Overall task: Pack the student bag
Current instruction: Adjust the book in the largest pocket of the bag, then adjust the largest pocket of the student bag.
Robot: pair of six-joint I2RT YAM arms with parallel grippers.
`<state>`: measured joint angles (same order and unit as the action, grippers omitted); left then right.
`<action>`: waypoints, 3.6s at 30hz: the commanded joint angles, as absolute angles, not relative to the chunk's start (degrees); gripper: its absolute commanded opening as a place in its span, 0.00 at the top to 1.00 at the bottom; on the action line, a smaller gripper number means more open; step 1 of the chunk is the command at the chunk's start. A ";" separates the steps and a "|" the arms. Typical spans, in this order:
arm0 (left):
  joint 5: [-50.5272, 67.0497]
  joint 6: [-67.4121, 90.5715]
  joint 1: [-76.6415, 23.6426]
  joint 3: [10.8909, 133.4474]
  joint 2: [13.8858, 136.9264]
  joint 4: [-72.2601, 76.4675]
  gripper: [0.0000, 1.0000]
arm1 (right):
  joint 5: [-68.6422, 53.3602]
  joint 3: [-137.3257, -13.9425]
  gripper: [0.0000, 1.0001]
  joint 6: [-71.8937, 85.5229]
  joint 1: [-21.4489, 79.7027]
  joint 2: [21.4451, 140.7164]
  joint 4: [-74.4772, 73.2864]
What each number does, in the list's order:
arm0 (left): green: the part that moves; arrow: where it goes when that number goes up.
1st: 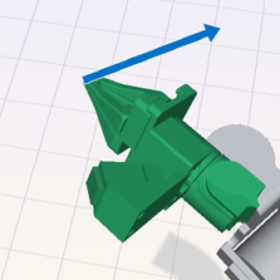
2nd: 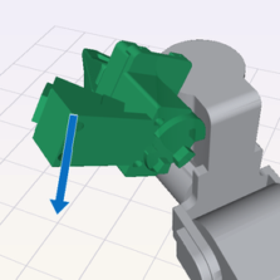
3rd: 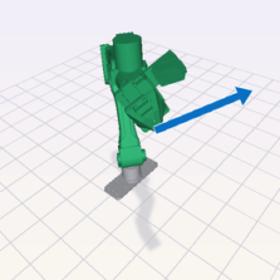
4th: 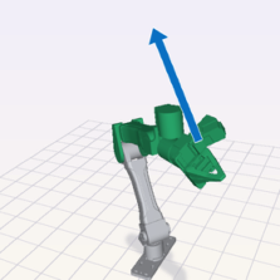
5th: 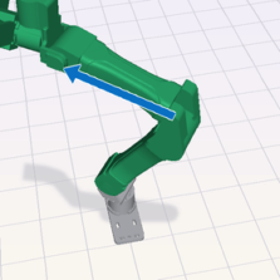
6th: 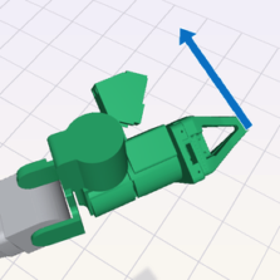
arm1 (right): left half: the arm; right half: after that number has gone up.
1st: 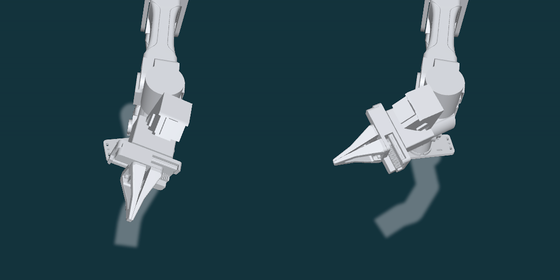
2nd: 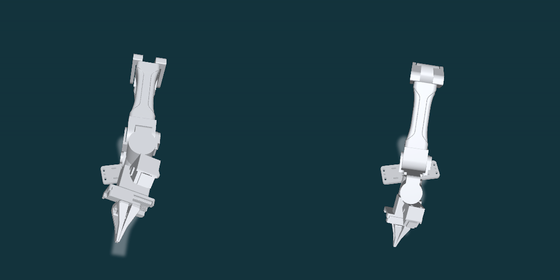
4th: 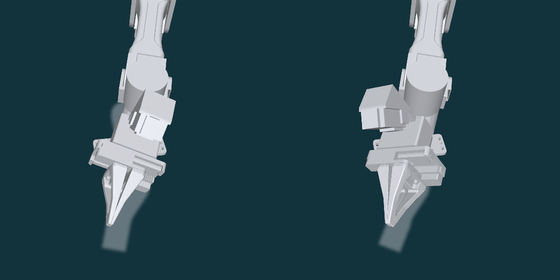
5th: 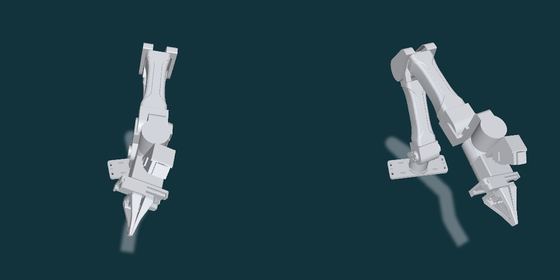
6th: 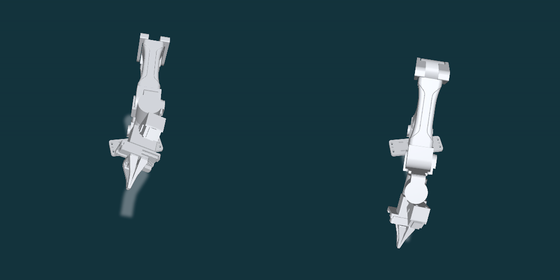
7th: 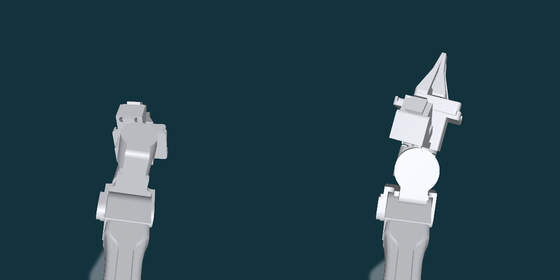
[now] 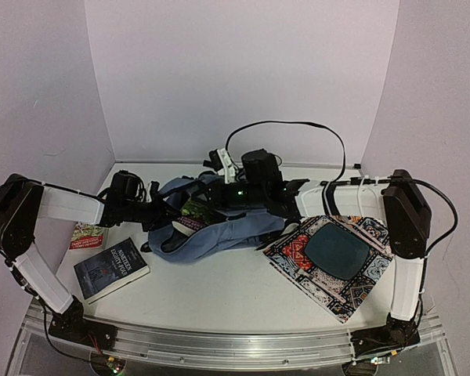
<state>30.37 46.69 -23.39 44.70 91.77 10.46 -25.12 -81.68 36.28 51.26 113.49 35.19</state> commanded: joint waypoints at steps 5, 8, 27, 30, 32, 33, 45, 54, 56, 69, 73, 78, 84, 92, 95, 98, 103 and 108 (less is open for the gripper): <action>29.69 37.28 -21.01 51.86 98.18 19.34 0.84 | -31.87 -85.64 1.00 36.48 53.14 112.93 40.70; 24.14 38.40 -20.32 50.51 98.40 19.34 0.75 | -30.22 -84.33 1.00 37.10 53.17 112.00 40.70; 17.22 45.16 -22.34 39.77 84.55 0.40 0.34 | -13.63 -77.01 1.00 44.54 52.34 110.92 38.21; 17.56 44.93 -23.53 37.88 84.70 0.35 0.33 | -7.43 -75.01 1.00 47.42 51.64 110.81 33.93; 17.19 44.29 -25.00 37.55 85.29 -1.28 0.33 | -3.69 -73.81 1.00 48.51 51.31 110.54 30.25; 17.14 44.05 -25.72 37.53 85.81 -1.90 0.33 | -2.71 -73.06 1.00 48.71 50.97 110.64 29.52; 21.26 46.75 -32.43 34.85 83.08 -0.91 0.34 | -7.18 -77.75 1.00 44.30 43.25 116.10 26.35; 15.41 53.38 -32.40 33.47 78.21 2.97 0.33 | -8.25 -77.24 0.57 42.85 43.24 114.04 19.12; 12.31 50.46 -32.16 36.13 78.61 -1.11 0.32 | -7.31 -79.76 0.47 39.41 43.24 114.20 15.28; 6.92 39.39 -23.90 46.58 88.12 -9.69 0.28 | -5.39 -98.99 0.15 20.01 43.62 122.23 2.21; 8.45 36.21 -22.34 50.38 94.65 -9.93 0.30 | -4.82 -100.13 0.24 22.98 43.62 122.47 2.41; 10.44 33.61 -22.20 54.91 100.50 -9.93 0.33 | -7.99 -100.72 0.25 26.29 43.53 121.87 3.31; 11.36 32.92 -21.80 54.19 103.22 -10.48 0.75 | -9.93 -94.14 0.25 37.16 40.44 118.09 7.33; 18.72 37.56 -22.08 40.17 91.22 -10.95 1.00 | -9.76 -83.74 0.24 52.35 35.08 114.69 11.33; 21.43 39.14 -22.91 35.58 84.20 -11.05 1.00 | -9.11 -82.78 0.24 55.36 34.72 115.58 11.17; 21.26 40.25 -22.94 32.32 76.11 -11.53 1.00 | -9.08 -80.79 0.24 57.72 34.39 115.61 11.16; 20.48 40.17 -23.00 31.51 69.71 -12.27 1.00 | -16.18 -84.51 0.22 47.87 34.58 117.54 10.10; 21.02 40.01 -23.60 32.19 72.36 -12.27 1.00 | -20.58 -88.47 0.13 32.08 37.04 114.09 7.73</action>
<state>16.89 40.56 -22.58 31.24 71.50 -12.46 -15.93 -83.44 46.00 34.92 117.46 10.09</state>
